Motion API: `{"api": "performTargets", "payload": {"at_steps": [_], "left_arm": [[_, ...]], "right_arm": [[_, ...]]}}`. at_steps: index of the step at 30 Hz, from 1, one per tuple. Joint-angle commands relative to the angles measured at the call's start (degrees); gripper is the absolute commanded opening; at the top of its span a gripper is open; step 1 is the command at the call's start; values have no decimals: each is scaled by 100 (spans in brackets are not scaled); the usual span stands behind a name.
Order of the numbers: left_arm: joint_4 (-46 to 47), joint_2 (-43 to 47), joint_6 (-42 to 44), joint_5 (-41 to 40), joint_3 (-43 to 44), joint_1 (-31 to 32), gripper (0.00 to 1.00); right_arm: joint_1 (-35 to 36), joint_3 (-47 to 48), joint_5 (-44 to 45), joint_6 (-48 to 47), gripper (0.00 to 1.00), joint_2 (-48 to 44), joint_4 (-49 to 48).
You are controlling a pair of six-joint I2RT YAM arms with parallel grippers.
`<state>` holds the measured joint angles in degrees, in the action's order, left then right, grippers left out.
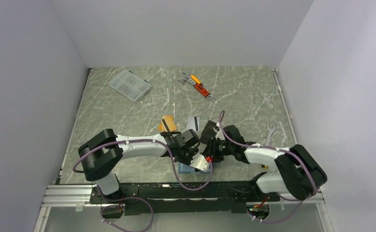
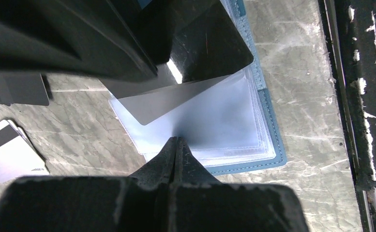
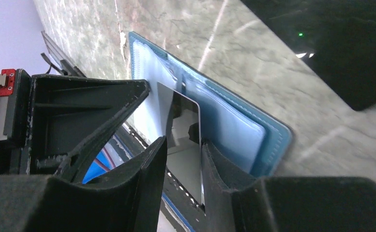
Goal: Put the credit cards into the card holder
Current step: Insert the credit card into the card holder.
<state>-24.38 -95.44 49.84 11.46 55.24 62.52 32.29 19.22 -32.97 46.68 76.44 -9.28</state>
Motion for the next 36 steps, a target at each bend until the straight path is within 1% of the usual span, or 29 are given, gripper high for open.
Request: {"api": "performTargets", "payload": {"at_steps": [1, 4, 9, 13, 16, 20, 23, 25, 27, 32, 36], "left_arm": [[-411, -236, 26, -179, -346, 75, 0], [-414, -204, -4, -180, -339, 116, 0], [-427, -195, -30, -208, -313, 203, 0], [-430, -200, -56, -198, -330, 216, 0], [-451, -168, -88, -159, -330, 217, 0], [-504, -91, -121, -158, -339, 217, 0], [-727, 5, -112, -111, -282, 217, 0], [-918, 65, -156, -104, -213, 217, 3], [-917, 225, -185, -163, -258, 217, 3], [-1053, 588, -243, -347, -255, 201, 7], [-1176, 839, -289, -398, -183, 124, 17]], "right_arm": [[-301, -189, 212, -460, 36, -456, 801], [-385, -246, 131, -424, 35, -560, 724], [-389, -368, -63, -232, 32, -320, 291], [-391, -545, -177, -47, 30, -321, -79], [-391, -675, -269, 115, 24, -304, -331], [-396, -881, -321, 336, 12, -309, -654], [-386, -1008, -201, 469, 6, -395, -758], [-388, -1045, -145, 527, 3, -371, -846], [-386, -1067, -112, 573, 0, -328, -911], [-383, -1127, -57, 716, 0, -363, -1103], [-369, -1177, -13, 817, 0, -397, -1206]]}}
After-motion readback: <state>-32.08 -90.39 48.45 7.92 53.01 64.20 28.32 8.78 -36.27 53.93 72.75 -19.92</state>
